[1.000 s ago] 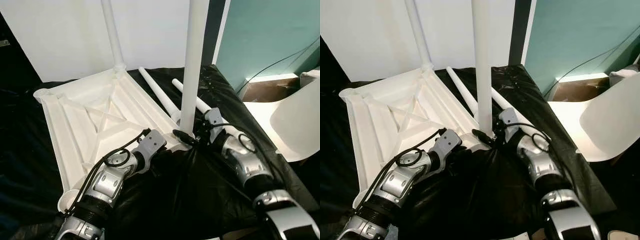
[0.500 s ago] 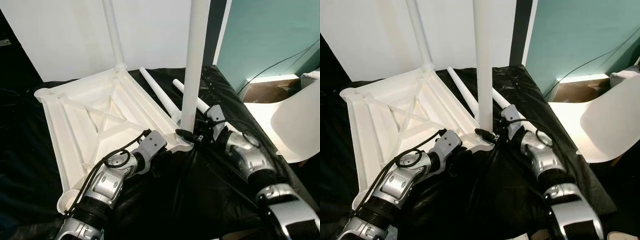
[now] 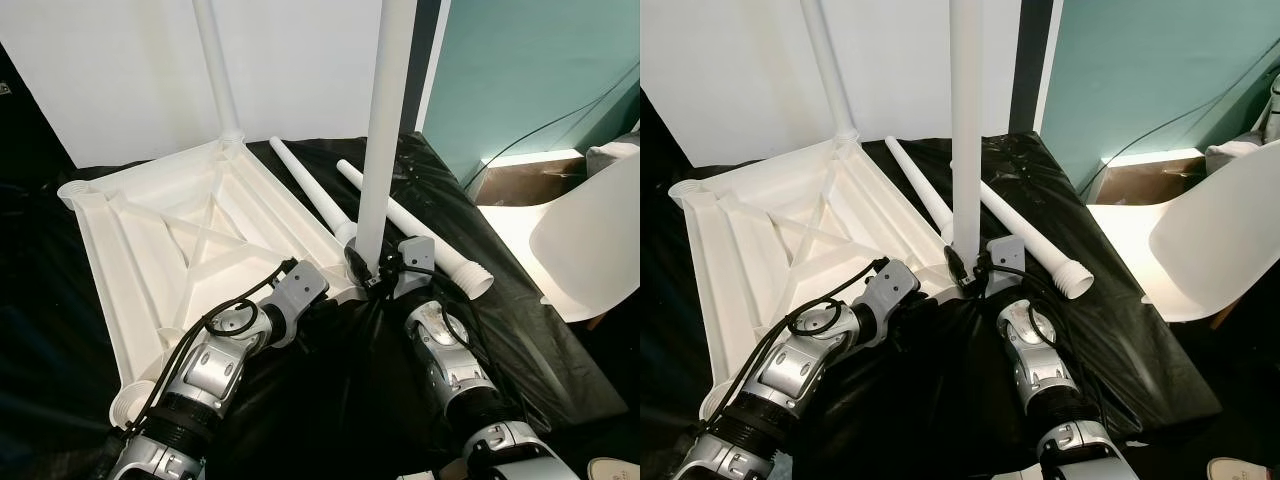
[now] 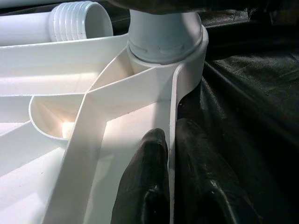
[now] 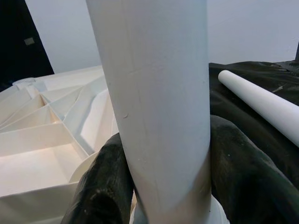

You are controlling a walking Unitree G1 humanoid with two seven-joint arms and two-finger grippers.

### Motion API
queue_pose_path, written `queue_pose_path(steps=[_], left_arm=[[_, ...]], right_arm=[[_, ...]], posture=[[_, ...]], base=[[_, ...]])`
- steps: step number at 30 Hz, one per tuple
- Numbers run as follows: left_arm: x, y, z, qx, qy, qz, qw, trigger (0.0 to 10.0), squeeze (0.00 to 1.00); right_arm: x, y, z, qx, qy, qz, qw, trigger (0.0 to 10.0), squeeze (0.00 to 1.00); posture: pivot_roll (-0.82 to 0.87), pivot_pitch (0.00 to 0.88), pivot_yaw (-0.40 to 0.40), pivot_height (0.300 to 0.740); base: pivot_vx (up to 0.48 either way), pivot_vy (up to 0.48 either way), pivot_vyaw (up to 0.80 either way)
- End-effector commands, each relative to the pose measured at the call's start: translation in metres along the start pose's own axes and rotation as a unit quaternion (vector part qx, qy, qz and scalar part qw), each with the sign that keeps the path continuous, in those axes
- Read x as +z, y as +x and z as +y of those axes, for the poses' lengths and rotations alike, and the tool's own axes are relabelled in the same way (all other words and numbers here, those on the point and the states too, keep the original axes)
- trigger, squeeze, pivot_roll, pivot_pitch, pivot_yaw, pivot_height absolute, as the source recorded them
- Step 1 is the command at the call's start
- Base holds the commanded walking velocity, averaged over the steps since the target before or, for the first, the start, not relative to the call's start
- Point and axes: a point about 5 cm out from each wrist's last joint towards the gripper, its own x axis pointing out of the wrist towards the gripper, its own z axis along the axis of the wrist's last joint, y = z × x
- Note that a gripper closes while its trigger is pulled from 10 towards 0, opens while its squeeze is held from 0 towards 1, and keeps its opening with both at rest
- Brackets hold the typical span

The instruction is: Building children table

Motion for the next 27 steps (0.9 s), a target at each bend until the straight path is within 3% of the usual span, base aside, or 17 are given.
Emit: queue_pose_path(steps=[1,2,3,6,7,8,9,11,16,19,24,25,26,27], left_arm=[[-0.035,0.004,-0.017,-0.036,-0.048,0.069,0.996,10.0,0.0],[-0.034,0.005,-0.018,-0.037,-0.047,0.068,0.996,10.0,0.0],[-0.034,0.005,-0.018,-0.038,-0.047,0.068,0.996,10.0,0.0],[-0.035,0.005,-0.019,-0.038,-0.047,0.068,0.996,10.0,0.0],[-0.035,0.005,-0.019,-0.038,-0.048,0.068,0.996,10.0,0.0],[-0.035,0.005,-0.019,-0.038,-0.048,0.068,0.996,10.0,0.0],[-0.035,0.005,-0.019,-0.038,-0.048,0.069,0.996,10.0,0.0],[-0.035,0.005,-0.019,-0.038,-0.048,0.069,0.996,10.0,0.0],[-0.035,0.006,-0.019,-0.038,-0.05,0.067,0.996,10.0,0.0],[-0.034,0.006,-0.018,-0.036,-0.05,0.066,0.996,10.0,0.0],[-0.035,0.005,-0.017,-0.035,-0.05,0.067,0.996,10.0,0.0],[-0.035,0.005,-0.017,-0.035,-0.05,0.067,0.996,10.0,0.0],[-0.036,0.005,-0.018,-0.035,-0.051,0.068,0.996,10.0,0.0],[-0.036,0.005,-0.018,-0.035,-0.051,0.068,0.996,10.0,0.0]], right_arm=[[0.002,0.005,-0.002,-0.005,0.007,0.006,1.0,10.0,0.0],[0.003,0.008,0.007,0.04,0.006,0.008,0.999,10.0,0.02],[0.004,0.01,0.009,0.075,0.011,0.012,0.997,10.0,1.0],[0.007,0.012,0.007,0.121,0.006,0.019,0.992,10.0,1.0],[0.008,0.013,0.003,0.131,-0.006,0.022,0.991,10.0,0.25],[0.008,0.013,0.003,0.131,-0.006,0.022,0.991,10.0,0.25],[0.01,0.014,0.0,0.144,-0.019,0.024,0.989,10.0,0.0],[0.011,0.014,-0.004,0.157,-0.027,0.027,0.987,10.0,0.0],[0.011,0.01,-0.015,0.263,-0.048,0.072,0.961,10.0,0.0],[0.01,0.008,-0.021,0.296,-0.057,0.096,0.949,10.0,0.0],[0.011,0.006,-0.027,0.335,-0.032,0.119,0.934,10.0,0.0],[0.011,0.006,-0.029,0.341,-0.022,0.12,0.932,3.7,0.0],[0.012,0.006,-0.03,0.344,-0.015,0.119,0.931,0.0,0.0],[0.013,0.005,-0.031,0.347,-0.011,0.118,0.93,0.0,0.0]], posture=[[0.08,0.0,0.007,0.74],[0.07,0.0,0.009,0.74],[0.07,0.0,0.007,0.74],[0.07,0.0,0.005,0.74],[0.07,0.0,0.004,0.74],[0.07,0.0,0.004,0.74],[0.07,0.0,0.003,0.74],[0.07,0.0,0.002,0.74],[0.07,0.0,-0.002,0.74],[0.07,0.0,-0.003,0.74],[0.08,0.0,-0.003,0.74],[0.08,0.0,-0.003,0.74],[0.08,0.0,-0.003,0.74],[0.08,0.0,-0.003,0.74]], base=[[0.0,0.0,0.0],[0.0,0.0,0.0],[0.0,0.0,0.0],[0.0,0.0,0.0],[0.0,0.0,0.0],[0.0,0.0,0.0],[0.0,0.0,0.0],[0.0,0.0,0.0],[0.0,0.0,0.0],[0.0,0.0,0.0],[0.0,0.0,0.0],[0.0,0.0,0.0],[0.0,0.0,0.0],[0.0,0.0,0.0]])
